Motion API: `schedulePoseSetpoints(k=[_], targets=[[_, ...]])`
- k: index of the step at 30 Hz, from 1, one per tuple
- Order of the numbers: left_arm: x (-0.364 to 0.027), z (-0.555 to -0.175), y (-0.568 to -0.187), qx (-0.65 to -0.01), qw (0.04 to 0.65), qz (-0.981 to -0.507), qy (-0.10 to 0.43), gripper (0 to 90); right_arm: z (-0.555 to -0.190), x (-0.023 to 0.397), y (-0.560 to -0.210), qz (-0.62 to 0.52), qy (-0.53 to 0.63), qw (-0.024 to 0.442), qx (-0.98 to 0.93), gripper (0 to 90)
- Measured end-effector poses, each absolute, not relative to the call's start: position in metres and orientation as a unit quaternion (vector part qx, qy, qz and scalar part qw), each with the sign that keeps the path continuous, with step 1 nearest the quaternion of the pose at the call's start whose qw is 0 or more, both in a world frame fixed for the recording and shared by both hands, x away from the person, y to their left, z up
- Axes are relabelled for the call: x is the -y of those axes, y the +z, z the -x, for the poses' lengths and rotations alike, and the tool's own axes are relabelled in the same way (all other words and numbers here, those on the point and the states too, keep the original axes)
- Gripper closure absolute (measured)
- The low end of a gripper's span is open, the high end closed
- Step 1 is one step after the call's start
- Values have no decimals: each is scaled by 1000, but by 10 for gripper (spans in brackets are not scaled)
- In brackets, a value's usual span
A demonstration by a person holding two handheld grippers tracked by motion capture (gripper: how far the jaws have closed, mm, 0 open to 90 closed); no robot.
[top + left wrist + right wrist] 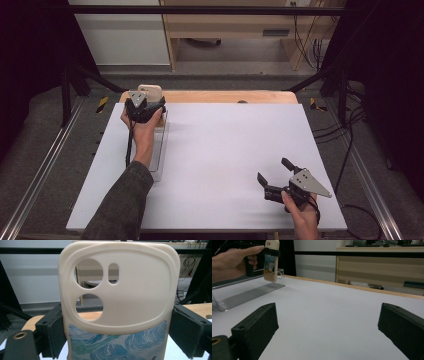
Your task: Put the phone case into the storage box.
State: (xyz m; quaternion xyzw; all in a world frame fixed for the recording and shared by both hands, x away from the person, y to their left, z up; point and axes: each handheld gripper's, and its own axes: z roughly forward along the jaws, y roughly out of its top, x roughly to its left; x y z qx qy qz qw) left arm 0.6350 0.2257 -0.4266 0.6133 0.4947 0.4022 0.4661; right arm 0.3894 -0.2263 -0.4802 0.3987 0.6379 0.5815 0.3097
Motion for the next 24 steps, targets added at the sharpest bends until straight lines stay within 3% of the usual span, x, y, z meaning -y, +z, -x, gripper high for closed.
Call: schedulePoseSetpoints(k=[24], targets=[[-224,-640,-435,-505,461,-615,394,112,-390,226,-481,-399,580,306,-640,28]])
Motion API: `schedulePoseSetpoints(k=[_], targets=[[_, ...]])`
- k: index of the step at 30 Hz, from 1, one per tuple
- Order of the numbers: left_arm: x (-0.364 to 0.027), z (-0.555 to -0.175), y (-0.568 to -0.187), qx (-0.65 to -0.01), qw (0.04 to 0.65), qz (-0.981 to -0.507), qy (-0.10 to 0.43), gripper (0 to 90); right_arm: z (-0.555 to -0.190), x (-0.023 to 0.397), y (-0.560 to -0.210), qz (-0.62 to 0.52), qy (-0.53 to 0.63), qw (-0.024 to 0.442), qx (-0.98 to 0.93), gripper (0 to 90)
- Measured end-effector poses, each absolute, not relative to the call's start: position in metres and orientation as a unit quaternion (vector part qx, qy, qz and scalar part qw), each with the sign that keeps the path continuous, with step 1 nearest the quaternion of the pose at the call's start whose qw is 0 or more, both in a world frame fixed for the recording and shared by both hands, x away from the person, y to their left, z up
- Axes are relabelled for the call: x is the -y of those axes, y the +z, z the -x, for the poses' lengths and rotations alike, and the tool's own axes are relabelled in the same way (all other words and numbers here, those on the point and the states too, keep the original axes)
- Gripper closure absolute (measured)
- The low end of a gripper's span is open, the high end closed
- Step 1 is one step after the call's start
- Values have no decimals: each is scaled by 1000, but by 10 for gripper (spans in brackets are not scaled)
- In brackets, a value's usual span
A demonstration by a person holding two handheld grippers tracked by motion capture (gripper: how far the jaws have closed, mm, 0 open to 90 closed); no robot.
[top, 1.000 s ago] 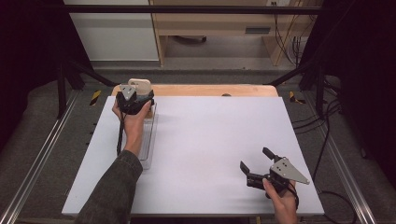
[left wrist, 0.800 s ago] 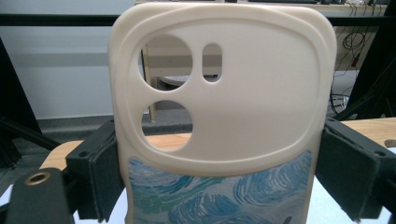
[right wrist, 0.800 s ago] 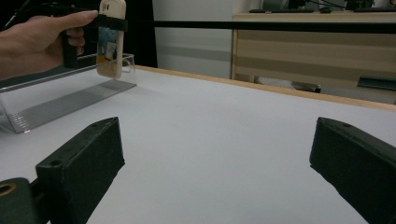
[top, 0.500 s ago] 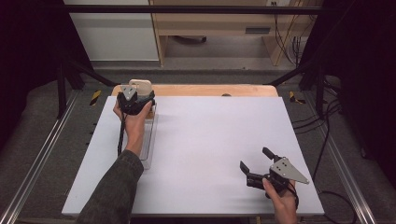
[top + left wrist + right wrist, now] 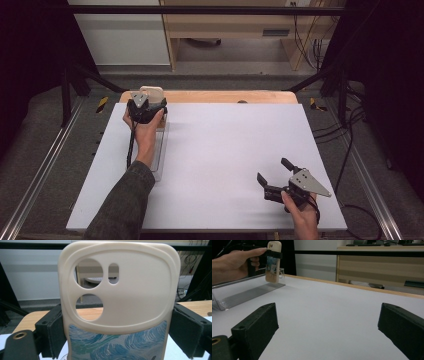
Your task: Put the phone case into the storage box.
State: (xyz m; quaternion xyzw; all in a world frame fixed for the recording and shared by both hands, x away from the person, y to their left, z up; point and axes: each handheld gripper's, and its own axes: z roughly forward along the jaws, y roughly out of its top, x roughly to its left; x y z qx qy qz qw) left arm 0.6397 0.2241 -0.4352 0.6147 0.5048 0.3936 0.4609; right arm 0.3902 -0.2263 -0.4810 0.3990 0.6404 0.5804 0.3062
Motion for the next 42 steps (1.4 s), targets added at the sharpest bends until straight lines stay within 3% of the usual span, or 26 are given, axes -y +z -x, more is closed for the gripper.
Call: schedulePoseSetpoints(k=[42], targets=[[-230,-643,-439,-515,465,-614,376,92,-390,224,-480,-395,583,303,-642,28]])
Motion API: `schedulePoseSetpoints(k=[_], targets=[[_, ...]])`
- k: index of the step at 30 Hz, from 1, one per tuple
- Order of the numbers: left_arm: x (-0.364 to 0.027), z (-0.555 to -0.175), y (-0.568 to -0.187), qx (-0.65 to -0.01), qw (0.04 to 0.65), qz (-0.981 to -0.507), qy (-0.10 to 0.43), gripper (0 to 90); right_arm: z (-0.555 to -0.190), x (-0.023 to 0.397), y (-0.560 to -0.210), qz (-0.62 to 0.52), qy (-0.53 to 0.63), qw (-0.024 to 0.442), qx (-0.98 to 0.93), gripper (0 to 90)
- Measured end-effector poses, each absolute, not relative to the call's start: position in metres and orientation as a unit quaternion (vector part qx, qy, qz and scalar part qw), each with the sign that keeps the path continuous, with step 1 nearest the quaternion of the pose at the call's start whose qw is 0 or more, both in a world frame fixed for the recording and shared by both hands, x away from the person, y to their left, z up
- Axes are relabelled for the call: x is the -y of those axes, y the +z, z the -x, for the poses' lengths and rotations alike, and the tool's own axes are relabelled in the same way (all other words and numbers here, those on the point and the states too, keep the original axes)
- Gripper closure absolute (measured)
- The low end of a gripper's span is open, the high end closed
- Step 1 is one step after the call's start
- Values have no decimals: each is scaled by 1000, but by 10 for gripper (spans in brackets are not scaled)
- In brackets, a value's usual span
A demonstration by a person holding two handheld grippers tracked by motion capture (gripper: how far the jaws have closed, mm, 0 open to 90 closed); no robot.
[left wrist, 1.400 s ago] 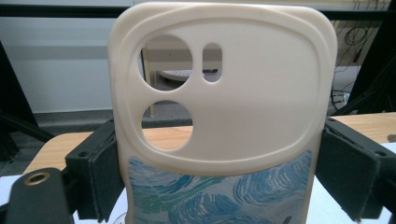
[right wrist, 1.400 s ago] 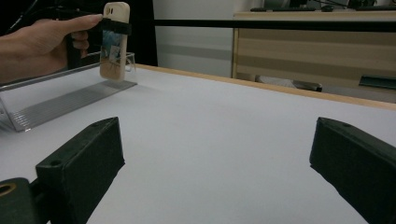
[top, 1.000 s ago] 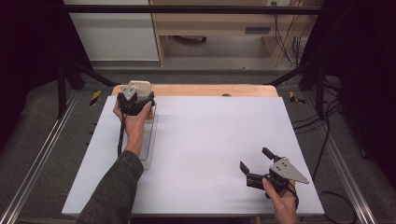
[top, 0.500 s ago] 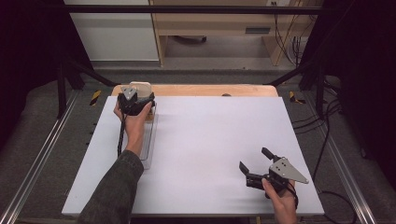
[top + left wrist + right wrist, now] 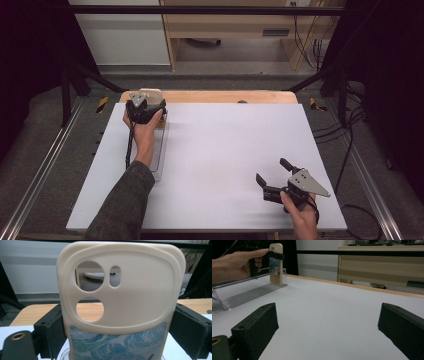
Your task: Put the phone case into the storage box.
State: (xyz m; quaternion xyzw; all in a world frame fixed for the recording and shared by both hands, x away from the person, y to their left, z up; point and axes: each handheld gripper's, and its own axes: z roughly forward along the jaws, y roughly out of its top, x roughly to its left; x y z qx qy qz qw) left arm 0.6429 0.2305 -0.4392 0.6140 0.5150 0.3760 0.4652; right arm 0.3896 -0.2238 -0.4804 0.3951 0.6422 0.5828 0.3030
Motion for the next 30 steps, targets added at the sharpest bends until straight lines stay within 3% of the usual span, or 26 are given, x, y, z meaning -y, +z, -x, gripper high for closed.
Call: schedulePoseSetpoints(k=[10,30], targets=[[-229,-642,-437,-503,465,-616,388,34,-389,222,-480,-396,583,300,-643,28],[-235,-639,-430,-504,468,-607,398,38,-390,221,-481,-393,582,300,-646,28]])
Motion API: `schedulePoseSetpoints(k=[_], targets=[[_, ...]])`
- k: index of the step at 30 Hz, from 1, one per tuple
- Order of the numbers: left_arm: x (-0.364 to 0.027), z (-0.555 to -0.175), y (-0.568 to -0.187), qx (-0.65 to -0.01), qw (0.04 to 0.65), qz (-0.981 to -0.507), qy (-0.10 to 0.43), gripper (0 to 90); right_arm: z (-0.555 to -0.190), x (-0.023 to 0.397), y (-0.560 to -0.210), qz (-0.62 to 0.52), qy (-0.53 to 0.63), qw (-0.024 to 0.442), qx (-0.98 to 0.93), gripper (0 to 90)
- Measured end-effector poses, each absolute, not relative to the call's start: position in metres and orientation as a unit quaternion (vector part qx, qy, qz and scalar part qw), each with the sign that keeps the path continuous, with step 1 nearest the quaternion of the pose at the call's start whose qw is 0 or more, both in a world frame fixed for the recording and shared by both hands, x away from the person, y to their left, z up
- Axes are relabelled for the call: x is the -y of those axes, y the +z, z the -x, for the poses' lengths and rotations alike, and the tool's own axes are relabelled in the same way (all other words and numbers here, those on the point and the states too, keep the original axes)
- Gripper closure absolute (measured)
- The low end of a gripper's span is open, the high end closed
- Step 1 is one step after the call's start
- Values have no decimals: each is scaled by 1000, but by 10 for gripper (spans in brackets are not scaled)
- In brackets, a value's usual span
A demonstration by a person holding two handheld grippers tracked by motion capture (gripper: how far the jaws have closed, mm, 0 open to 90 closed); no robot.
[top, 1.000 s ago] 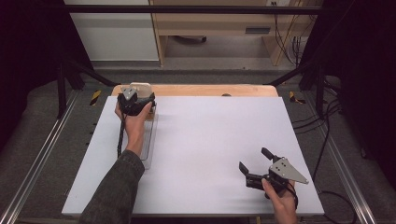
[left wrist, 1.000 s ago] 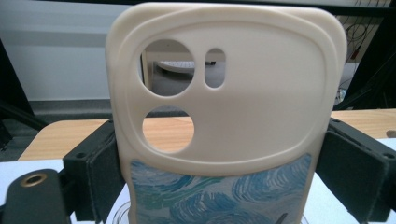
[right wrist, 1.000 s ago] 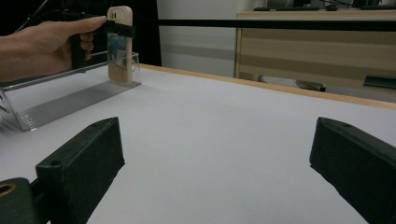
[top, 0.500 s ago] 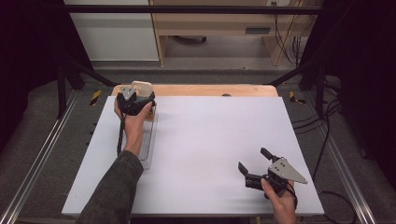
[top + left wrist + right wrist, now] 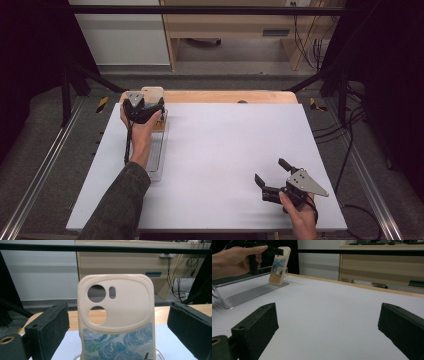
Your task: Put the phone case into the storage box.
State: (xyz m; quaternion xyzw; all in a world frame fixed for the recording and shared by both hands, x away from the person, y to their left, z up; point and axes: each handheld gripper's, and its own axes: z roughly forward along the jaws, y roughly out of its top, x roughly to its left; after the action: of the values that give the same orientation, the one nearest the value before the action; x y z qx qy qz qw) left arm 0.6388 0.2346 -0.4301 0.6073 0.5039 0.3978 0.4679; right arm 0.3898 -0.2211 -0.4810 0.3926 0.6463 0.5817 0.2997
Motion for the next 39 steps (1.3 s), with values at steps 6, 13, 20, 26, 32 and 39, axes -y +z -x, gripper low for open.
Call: schedulePoseSetpoints(k=[6,13,20,26,32,39], targets=[[-233,-633,-424,-492,473,-616,393,44,-389,221,-481,-392,581,301,-647,28],[-233,-624,-420,-469,482,-633,384,48,-389,220,-480,-390,580,303,-648,28],[-233,-617,-419,-455,483,-648,374,51,-388,220,-480,-390,580,305,-648,28],[-230,-610,-418,-430,477,-668,376,54,-388,220,-479,-391,579,306,-647,28],[-228,-603,-413,-417,481,-673,376,54,-388,220,-480,-391,578,307,-648,28],[-224,-595,-408,-397,485,-685,370,50,-388,220,-480,-390,577,308,-648,28]])
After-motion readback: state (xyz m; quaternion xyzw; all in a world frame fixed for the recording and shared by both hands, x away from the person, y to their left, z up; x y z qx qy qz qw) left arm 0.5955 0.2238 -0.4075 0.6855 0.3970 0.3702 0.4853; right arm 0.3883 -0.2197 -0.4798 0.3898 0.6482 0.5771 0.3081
